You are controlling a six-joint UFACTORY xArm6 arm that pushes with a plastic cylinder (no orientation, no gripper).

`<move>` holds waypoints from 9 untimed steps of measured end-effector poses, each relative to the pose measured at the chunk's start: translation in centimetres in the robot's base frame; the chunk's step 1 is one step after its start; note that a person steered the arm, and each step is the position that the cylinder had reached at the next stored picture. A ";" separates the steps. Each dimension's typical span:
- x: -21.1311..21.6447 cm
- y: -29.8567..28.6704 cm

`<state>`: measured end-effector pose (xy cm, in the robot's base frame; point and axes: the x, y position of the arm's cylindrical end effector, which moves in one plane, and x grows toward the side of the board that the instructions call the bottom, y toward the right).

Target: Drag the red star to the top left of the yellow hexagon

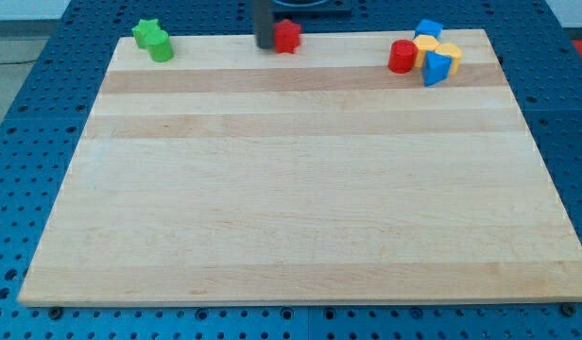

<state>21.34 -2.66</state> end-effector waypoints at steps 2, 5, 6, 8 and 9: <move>-0.8 3.2; -2.1 9.0; -2.1 12.4; -2.2 15.6; -2.2 15.7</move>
